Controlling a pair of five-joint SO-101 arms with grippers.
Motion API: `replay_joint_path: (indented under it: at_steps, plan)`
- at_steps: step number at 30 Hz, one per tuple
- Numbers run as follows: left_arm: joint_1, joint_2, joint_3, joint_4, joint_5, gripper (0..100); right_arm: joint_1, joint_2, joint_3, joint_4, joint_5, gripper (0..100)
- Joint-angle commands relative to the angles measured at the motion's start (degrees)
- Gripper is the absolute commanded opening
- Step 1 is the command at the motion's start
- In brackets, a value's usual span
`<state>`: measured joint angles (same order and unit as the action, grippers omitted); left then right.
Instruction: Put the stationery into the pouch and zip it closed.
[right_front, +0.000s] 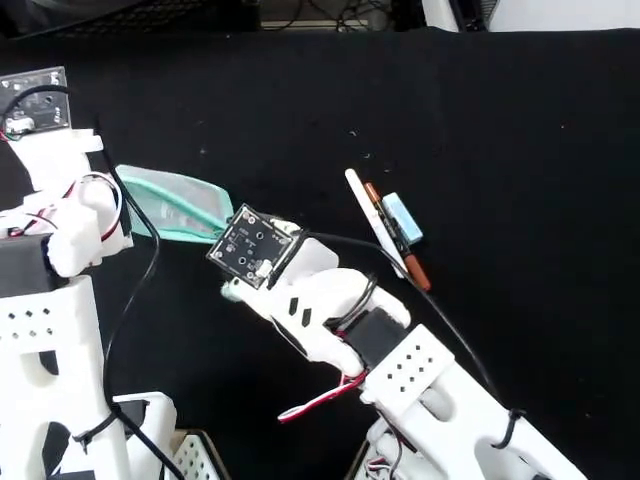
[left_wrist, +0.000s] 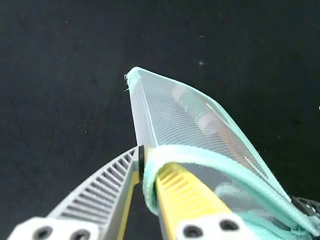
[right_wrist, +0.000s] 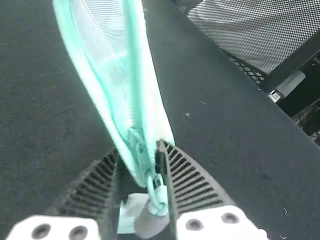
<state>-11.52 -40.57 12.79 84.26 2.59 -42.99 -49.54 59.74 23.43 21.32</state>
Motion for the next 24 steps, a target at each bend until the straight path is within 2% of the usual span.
replay_joint_path:
  at_steps: [1,4,7,13,16,19,24]
  plan:
    - [2.7,-1.1,-0.4,0.2,0.3,3,0.4,-0.6,-0.5,-2.3,0.0,1.3]
    - [2.7,-1.3,-0.4,0.3,0.3,3,1.5,-1.2,-0.6,-2.2,0.6,1.2]
    - [2.9,-1.8,-0.5,0.6,0.3,3,4.0,-5.3,-0.7,-0.5,4.3,1.2]
    - [5.6,-1.8,-0.6,1.0,0.0,3,5.5,-16.5,-8.2,14.2,5.5,1.2]
    - [9.6,-1.7,-3.2,5.4,-3.2,3,5.3,-19.0,-11.2,19.5,5.6,1.2]
    - [11.7,-1.2,-5.1,7.5,-4.5,3,5.3,-18.9,-10.9,20.1,6.2,1.2]
    - [11.0,-1.1,-5.5,7.8,-5.8,3,5.3,-18.9,-9.4,20.1,9.4,1.2]
